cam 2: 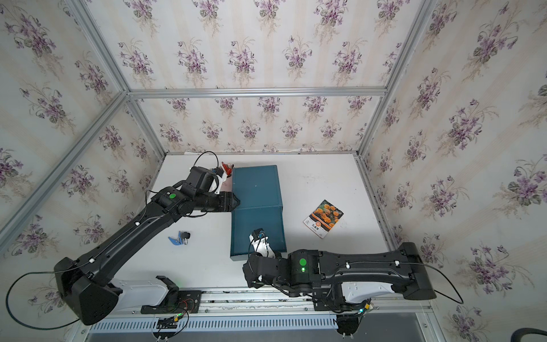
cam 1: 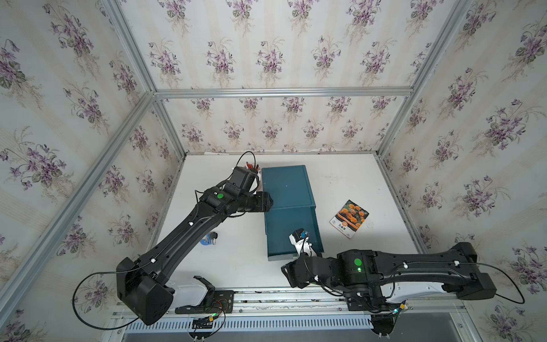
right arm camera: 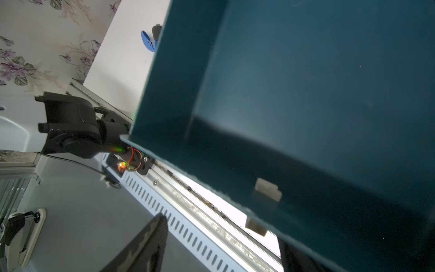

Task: Take the seed bags out of the drawer
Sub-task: Close the drawer in the storage box.

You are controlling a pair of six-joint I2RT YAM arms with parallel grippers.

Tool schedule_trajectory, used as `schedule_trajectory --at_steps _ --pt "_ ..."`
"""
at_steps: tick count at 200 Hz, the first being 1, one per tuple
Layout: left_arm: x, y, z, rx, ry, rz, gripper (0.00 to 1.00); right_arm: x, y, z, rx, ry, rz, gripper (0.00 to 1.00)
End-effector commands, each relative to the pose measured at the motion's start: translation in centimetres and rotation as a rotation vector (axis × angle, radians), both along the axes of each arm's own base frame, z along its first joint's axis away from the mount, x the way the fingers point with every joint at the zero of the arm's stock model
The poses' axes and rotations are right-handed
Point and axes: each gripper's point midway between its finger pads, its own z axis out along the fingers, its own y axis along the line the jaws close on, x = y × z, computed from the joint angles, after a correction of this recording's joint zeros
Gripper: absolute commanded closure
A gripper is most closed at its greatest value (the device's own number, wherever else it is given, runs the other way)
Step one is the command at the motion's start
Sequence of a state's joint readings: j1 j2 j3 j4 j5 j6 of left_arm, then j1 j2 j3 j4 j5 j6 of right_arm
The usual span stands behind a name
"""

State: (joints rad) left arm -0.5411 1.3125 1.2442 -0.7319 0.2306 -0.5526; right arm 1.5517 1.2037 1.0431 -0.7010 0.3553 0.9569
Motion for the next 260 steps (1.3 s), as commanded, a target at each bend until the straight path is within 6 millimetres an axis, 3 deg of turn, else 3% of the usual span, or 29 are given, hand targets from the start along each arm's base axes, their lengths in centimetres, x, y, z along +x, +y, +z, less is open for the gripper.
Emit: schedule_trajectory --at_steps 1,55,125,180,260 --pt "0.0 0.5 -0.8 0.045 0.007 -0.003 0.30 1.8 1.0 1.1 0.015 -0.077 -0.028 0.30" --pt "-0.1 0.4 -0.9 0.042 0.010 -0.009 0.32 6.8 1.6 2.5 0.025 -0.141 -0.124 0.54" --pt "0.1 0.7 0.1 0.044 -0.021 -0.005 0.32 11.8 0.6 1.5 0.019 -0.211 -0.294 0.76" --pt "0.0 0.7 0.9 0.037 -0.039 -0.007 0.32 14.9 0.6 1.6 0.077 -0.237 -0.358 0.80" --pt "-0.1 0.6 1.2 0.023 -0.052 -0.015 0.32 16.9 1.5 1.1 0.081 -0.274 -0.391 0.83"
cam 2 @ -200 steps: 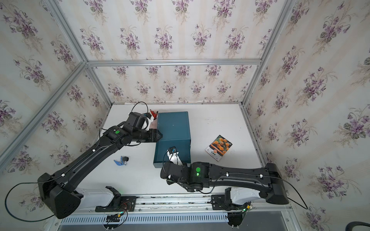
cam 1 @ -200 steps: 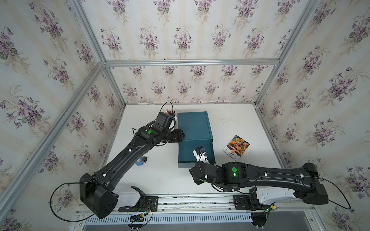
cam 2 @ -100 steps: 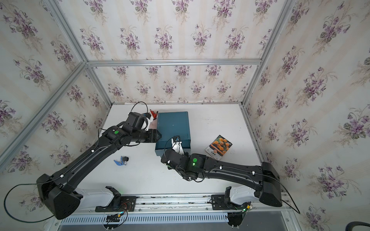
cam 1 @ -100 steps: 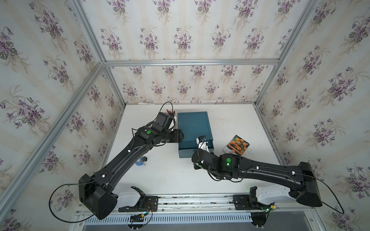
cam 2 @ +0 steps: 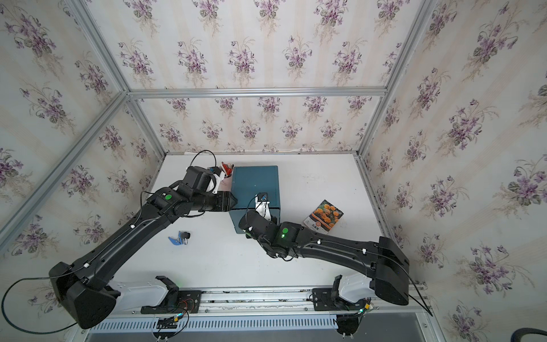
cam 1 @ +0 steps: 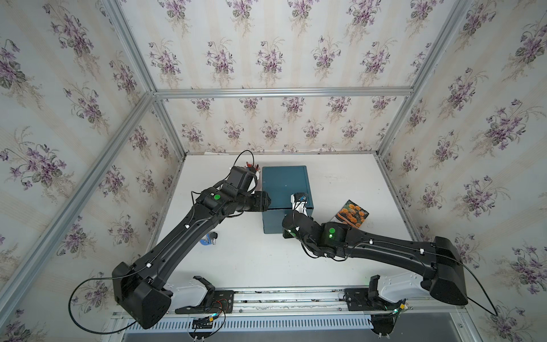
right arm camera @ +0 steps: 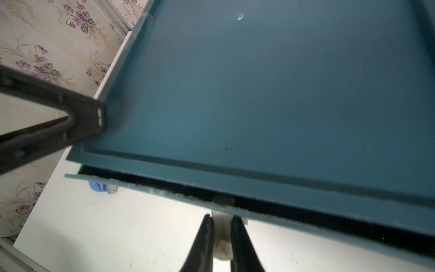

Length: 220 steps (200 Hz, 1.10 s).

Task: Take the seed bags out of the drawer
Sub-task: Close the drawer in the storage box.

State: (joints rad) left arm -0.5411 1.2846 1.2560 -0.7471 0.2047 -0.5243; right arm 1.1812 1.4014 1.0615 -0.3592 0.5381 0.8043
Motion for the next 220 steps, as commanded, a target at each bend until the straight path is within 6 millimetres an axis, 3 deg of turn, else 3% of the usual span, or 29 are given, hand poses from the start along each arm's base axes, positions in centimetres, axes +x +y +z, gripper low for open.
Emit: schedule_trajectory --at_steps 1,36,81,106,139,166,185,208,220 --pt "0.0 0.0 0.2 0.005 -0.007 -0.010 0.32 0.8 0.6 0.9 0.029 -0.035 -0.010 0.83" --pt "-0.2 0.0 0.0 -0.001 -0.007 -0.014 0.32 1.4 -0.3 0.6 0.004 -0.042 -0.051 0.74" --pt "-0.5 0.0 -0.9 -0.011 0.010 -0.012 0.32 2.1 -1.2 0.6 0.000 -0.037 -0.075 0.70" --pt "-0.7 -0.2 -1.0 -0.025 0.015 -0.017 0.32 1.9 -1.7 0.4 -0.002 -0.029 -0.084 0.63" --pt "-0.6 0.1 -1.1 -0.006 0.012 -0.005 0.32 0.3 -0.8 0.3 0.049 0.010 0.007 0.42" --pt "-0.4 0.3 -0.7 -0.004 -0.002 0.009 0.32 -2.0 -1.9 -0.3 0.107 0.011 0.008 0.39" --pt "-0.2 0.2 -0.3 -0.038 -0.011 0.024 0.32 -3.7 -2.0 -0.7 0.246 0.017 0.045 0.37" --pt "0.2 -0.8 0.5 -0.137 -0.031 0.029 0.32 -4.0 -3.7 -2.6 0.390 0.046 -0.033 0.31" --pt "0.4 -1.1 0.6 -0.168 -0.037 0.033 0.32 -4.0 -3.7 -3.1 0.452 0.069 -0.028 0.31"
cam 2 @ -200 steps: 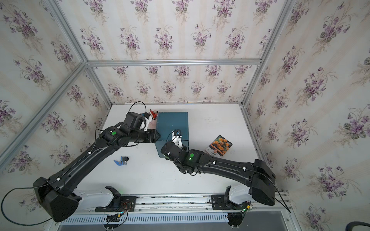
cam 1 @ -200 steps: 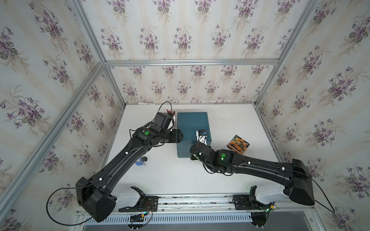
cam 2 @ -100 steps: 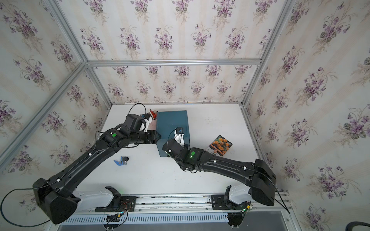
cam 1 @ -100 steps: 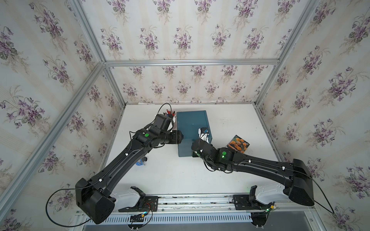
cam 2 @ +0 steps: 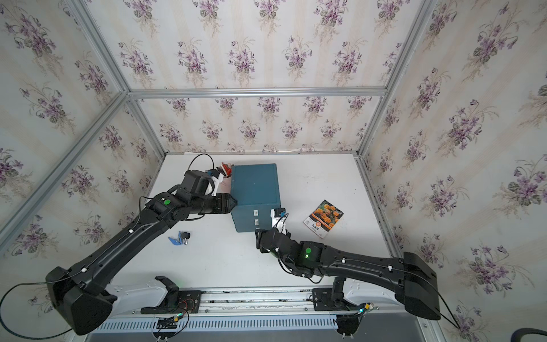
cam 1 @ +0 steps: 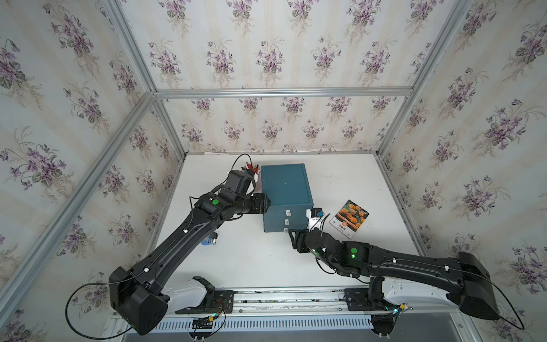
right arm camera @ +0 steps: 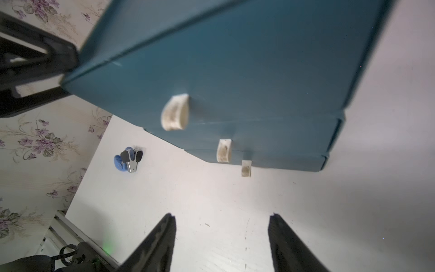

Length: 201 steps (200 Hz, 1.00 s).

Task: Take the seed bags out of the drawer
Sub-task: Close the drawer in the storage box, then open the drawer in the storage box.

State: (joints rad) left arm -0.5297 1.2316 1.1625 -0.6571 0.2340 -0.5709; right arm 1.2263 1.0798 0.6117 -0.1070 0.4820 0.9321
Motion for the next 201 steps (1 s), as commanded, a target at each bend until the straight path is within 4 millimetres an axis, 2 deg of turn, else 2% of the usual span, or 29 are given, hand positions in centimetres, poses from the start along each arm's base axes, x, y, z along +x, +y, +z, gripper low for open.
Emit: schedule_trajectory --at_steps 1,28,50,109,150,178,201 --pt "0.6 -1.2 1.2 -0.102 -0.029 0.008 0.32 0.4 1.0 1.1 0.239 0.031 -0.038 0.31" --pt "1.0 -1.1 0.9 -0.111 -0.027 0.025 0.33 0.9 2.4 0.4 0.327 0.093 0.019 0.33" --pt "1.1 -1.1 0.5 -0.115 -0.020 0.028 0.34 1.4 3.1 0.1 0.418 0.099 0.019 0.40" --pt "1.3 -0.3 -0.2 -0.084 -0.004 0.044 0.35 2.8 3.0 -0.6 0.496 0.081 -0.048 0.57" --pt "1.3 -0.2 -0.5 -0.072 0.008 0.030 0.35 3.9 3.0 -1.3 0.527 0.086 -0.078 0.60" --pt "1.2 -0.1 -0.8 -0.059 0.009 0.021 0.35 4.6 3.9 -1.0 0.548 0.081 -0.060 0.63" --pt "1.1 0.1 -0.9 -0.050 0.012 0.017 0.35 5.0 3.9 -1.1 0.550 0.076 -0.077 0.64"
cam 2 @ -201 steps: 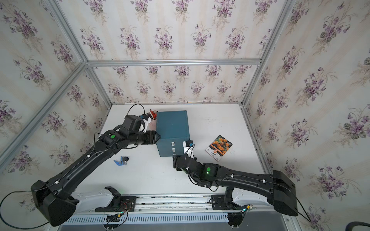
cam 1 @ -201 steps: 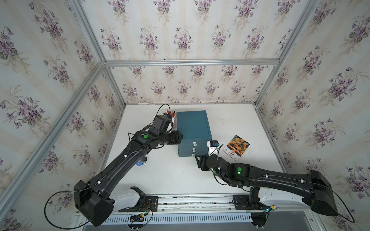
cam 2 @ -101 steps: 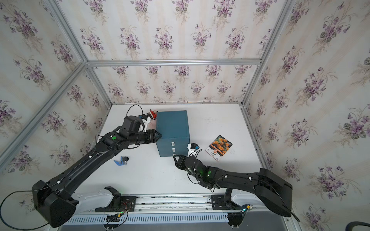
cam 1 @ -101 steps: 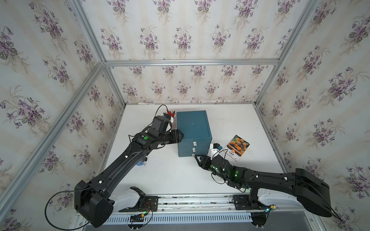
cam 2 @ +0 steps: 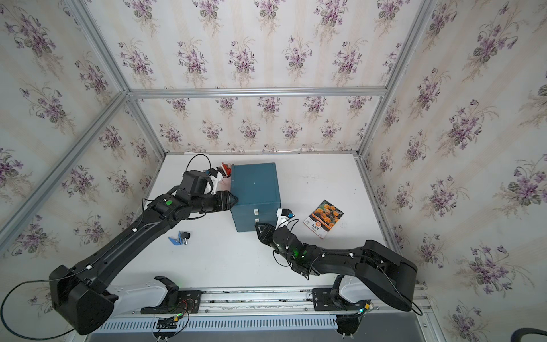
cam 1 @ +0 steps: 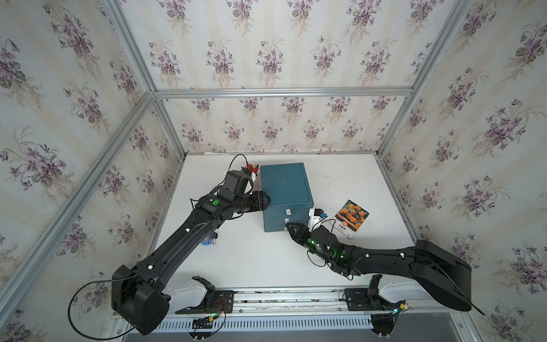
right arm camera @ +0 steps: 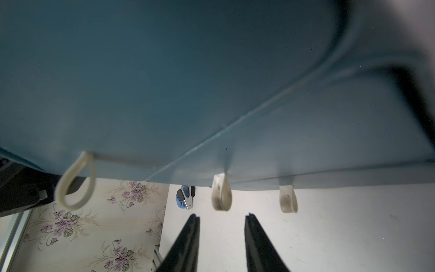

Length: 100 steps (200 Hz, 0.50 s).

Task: Take the seed bags out of the drawer
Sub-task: Open the drawer in the storage box.

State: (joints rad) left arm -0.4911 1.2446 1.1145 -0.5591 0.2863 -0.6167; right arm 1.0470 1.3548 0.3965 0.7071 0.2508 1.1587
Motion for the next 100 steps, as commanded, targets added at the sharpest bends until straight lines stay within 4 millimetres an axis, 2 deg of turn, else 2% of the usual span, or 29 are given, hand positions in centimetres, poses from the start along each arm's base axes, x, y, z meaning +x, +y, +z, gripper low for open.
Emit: schedule_trajectory --at_steps 1,35,61,100 --pt "-0.2 0.2 -0.3 0.024 0.004 -0.017 0.35 0.5 0.5 1.4 0.058 -0.026 -0.010 0.64" --pt "-0.1 0.3 -0.3 0.032 0.004 -0.020 0.35 0.9 0.5 0.8 0.053 -0.002 -0.030 0.66" --pt "-0.1 0.2 -0.4 0.037 0.006 -0.028 0.35 1.3 -0.5 0.1 0.044 0.021 -0.087 0.66" --pt "-0.1 0.0 -0.7 0.035 0.013 -0.039 0.37 1.9 -0.4 0.6 0.045 0.008 -0.094 0.69"
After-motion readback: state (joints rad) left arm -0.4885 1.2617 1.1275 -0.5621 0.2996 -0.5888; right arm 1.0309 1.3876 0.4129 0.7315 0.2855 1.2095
